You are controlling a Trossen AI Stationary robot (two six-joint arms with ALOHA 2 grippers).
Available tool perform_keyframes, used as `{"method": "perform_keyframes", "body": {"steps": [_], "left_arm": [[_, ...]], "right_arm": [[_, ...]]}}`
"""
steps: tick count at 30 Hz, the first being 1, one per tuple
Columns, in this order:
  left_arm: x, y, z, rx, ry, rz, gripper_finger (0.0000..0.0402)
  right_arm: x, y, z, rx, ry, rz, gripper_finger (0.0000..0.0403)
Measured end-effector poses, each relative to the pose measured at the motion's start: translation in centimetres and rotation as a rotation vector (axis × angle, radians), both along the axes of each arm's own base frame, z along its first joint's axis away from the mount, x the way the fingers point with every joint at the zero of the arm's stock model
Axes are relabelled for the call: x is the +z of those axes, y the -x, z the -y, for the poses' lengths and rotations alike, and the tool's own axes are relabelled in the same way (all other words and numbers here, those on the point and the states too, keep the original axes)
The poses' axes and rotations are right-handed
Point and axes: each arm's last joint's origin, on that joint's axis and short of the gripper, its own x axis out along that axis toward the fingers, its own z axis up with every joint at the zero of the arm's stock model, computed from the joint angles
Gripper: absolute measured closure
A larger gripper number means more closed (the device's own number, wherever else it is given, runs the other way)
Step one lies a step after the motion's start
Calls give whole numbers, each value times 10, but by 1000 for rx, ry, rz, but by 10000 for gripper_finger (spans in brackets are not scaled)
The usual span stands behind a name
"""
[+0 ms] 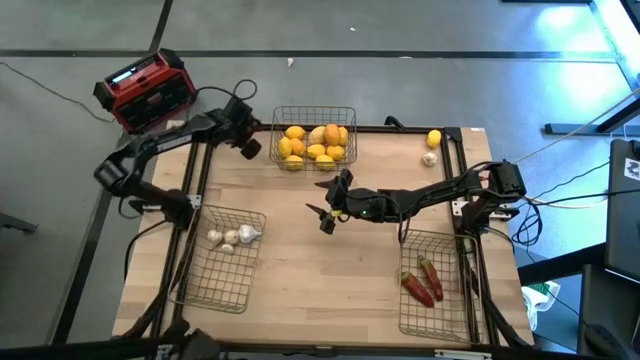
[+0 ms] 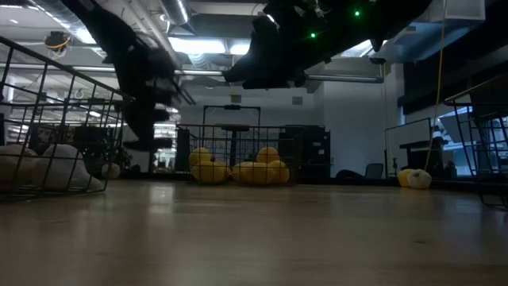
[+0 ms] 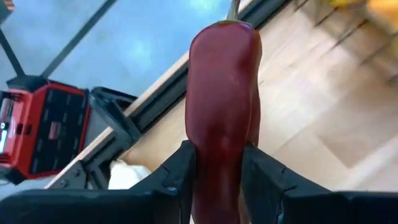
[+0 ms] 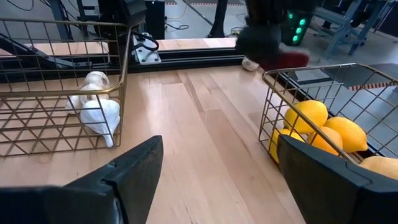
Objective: Sort produce into baskets
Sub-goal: Put the chili bell pepper into the bottom right wire basket
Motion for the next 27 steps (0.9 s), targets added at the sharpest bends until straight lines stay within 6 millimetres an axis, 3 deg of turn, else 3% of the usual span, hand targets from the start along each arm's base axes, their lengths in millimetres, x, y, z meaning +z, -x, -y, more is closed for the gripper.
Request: {"method": "perform_keyframes", "body": {"steps": [14, 20, 27], "left_arm": [[67, 3, 67, -129, -171, 213, 296], [84, -7, 94, -295, -186, 360, 298], [92, -31, 120, -548, -171, 492, 294]], "right_arm": [[0, -1, -1, 47, -7, 2, 93], [1, -1, 2, 22, 8, 2, 93], [7, -4, 21, 19, -43, 86, 93]]}}
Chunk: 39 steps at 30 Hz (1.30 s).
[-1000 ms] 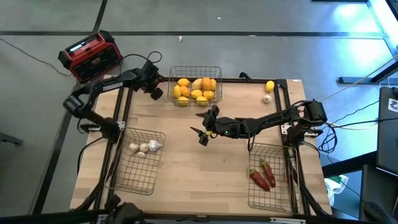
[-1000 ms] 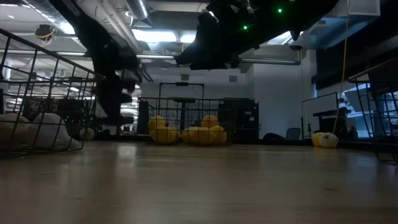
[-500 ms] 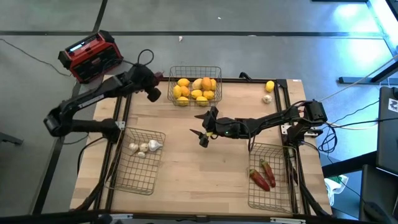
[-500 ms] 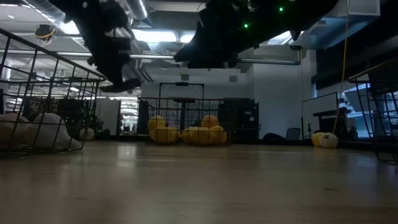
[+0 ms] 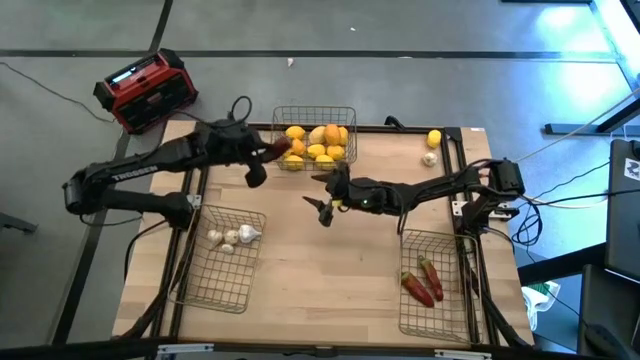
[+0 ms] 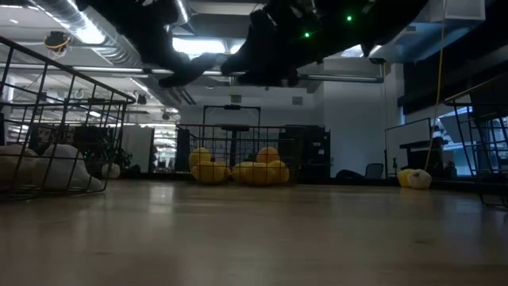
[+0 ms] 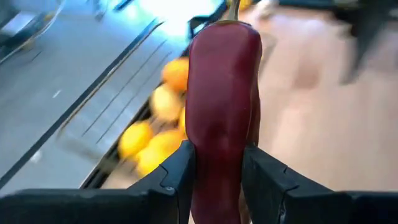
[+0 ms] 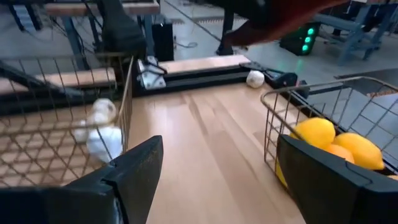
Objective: Sort produce into baskets
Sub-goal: Put the chili bell pepper into the bottom right wire basket
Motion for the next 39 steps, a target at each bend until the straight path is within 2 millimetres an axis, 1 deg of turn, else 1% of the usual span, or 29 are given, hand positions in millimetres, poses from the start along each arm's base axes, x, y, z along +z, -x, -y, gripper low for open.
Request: {"method": "perform_keyframes", "body": {"steps": [4, 8, 12, 20, 24, 26, 28, 30, 33, 37, 38, 39], "left_arm": [[-2, -12, 11, -94, -18, 94, 295], [-14, -20, 22, -220, -2, 179, 294], [-25, -25, 31, -269, -8, 253, 293], [-39, -31, 49, -362, -34, 325, 293], [-41, -33, 54, -388, -49, 346, 293], [-42, -34, 55, -393, -51, 344, 293], [-43, -34, 55, -393, -48, 338, 293], [-44, -35, 54, -394, -48, 335, 293], [-46, -37, 54, -398, -53, 319, 293], [-47, -37, 54, -382, -52, 313, 292], [-47, -37, 53, -368, -50, 318, 291], [-47, -37, 53, -358, -50, 324, 288]], "right_arm": [[5, -1, 12, 18, -24, 54, 93], [9, -2, 24, 21, -46, 110, 93], [17, -3, 31, 83, -64, 188, 93], [26, -3, 30, 131, -37, 278, 93], [27, -3, 29, 155, -33, 285, 93], [27, -3, 28, 158, -30, 285, 100], [27, -3, 28, 169, -29, 289, 119], [29, -3, 27, 189, -28, 306, 151], [33, -3, 26, 234, -15, 344, 215], [32, -3, 26, 239, 22, 321, 296], [32, -3, 26, 239, 22, 321, 305], [32, -3, 26, 240, 22, 318, 305]]}}
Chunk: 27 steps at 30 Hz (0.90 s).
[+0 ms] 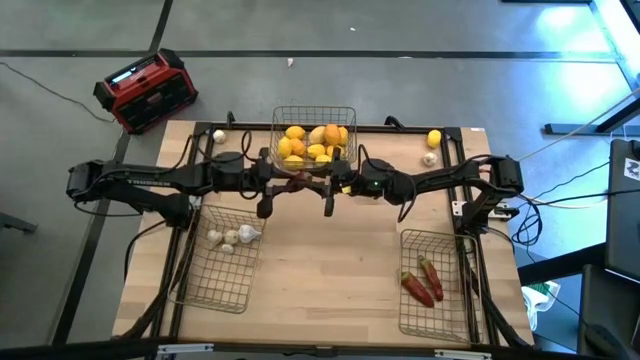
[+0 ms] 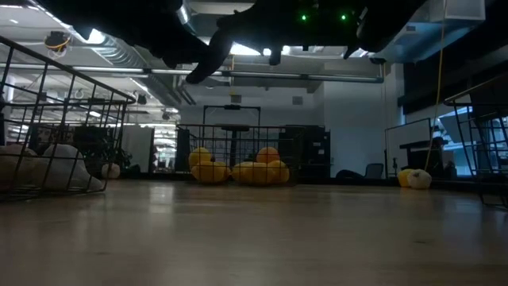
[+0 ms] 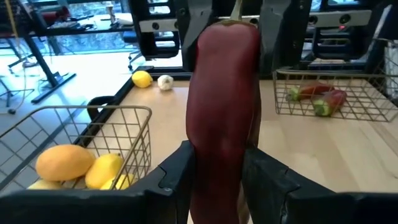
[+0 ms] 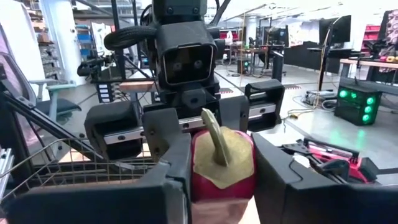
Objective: Sort produce into baskets
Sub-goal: Put the chili bell pepper into the bottom right wire basket
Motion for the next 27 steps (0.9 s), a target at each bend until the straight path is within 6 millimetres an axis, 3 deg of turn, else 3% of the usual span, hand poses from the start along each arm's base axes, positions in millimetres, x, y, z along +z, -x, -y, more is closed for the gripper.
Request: {"method": "perform_keyframes", "body": {"steps": [7, 11, 21, 27], "left_arm": [[2, 0, 0, 11, -1, 24, 237], [-4, 3, -2, 33, 10, -56, 214], [-11, 5, -5, 40, -20, -133, 203], [-11, 5, -8, 62, 1, -127, 203]], "right_arm": [[-1, 0, 0, -1, 20, -19, 303], [3, 4, -1, 0, 21, -38, 292], [40, 35, -3, 18, -10, -118, 287], [57, 62, -16, 58, -18, -222, 286]]}}
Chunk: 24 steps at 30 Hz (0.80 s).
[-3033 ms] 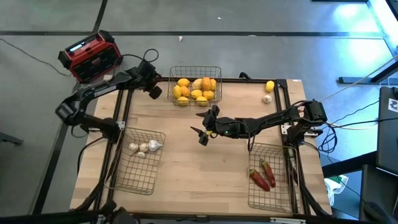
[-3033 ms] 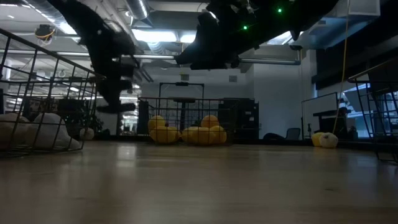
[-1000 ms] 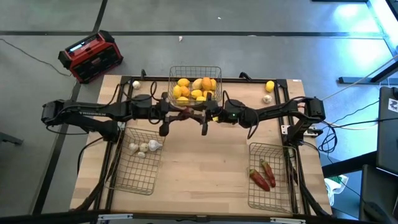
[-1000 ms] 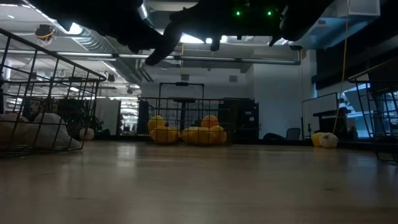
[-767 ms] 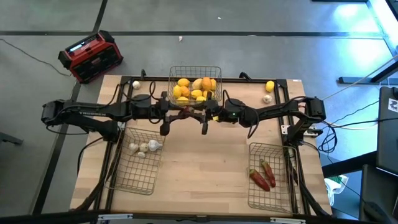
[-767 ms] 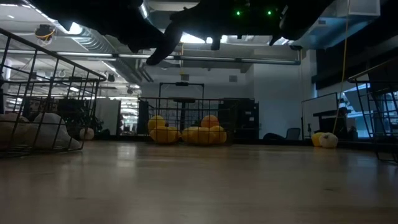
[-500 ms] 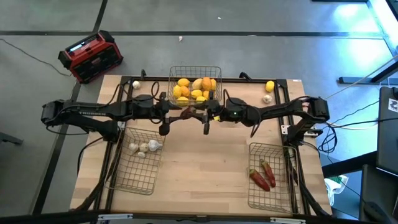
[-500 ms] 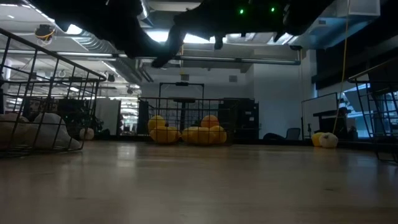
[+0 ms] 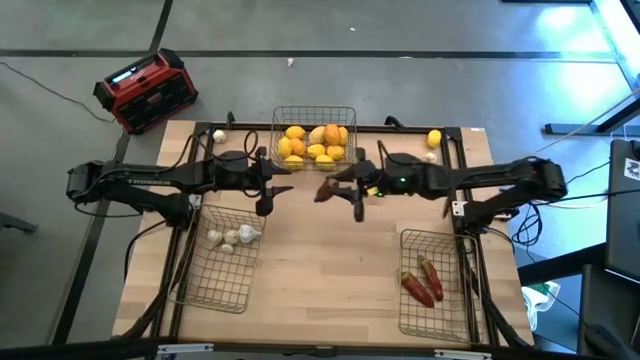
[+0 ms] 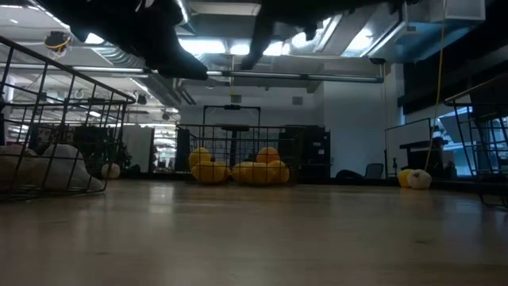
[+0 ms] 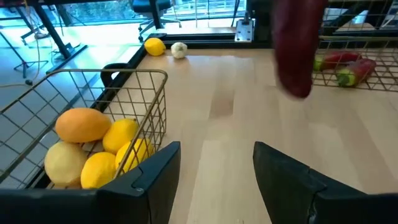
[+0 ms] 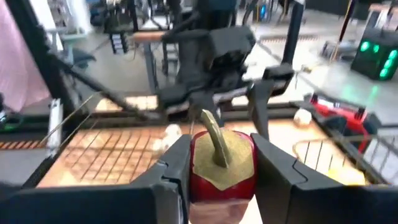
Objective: Sort produce into baskets
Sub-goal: Put the chili bell pepper into the bottom right wire basket
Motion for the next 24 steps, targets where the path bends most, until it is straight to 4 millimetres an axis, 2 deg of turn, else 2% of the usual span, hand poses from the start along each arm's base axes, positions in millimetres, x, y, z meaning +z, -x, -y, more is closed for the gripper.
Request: {"method": "perform_keyframes", "body": {"steps": [8, 14, 18, 24], "left_arm": [[1, 0, -2, 18, 19, 21, 203], [1, 0, -2, 18, 21, 21, 203], [1, 0, -2, 22, 19, 20, 203], [4, -2, -3, 31, 15, 56, 203]], "right_arm": [[25, 57, -21, -62, -79, -142, 286], [39, 103, -33, -69, -232, -200, 286], [41, 129, -37, -69, -414, -267, 285], [30, 155, -44, -88, -637, -471, 285]]}}
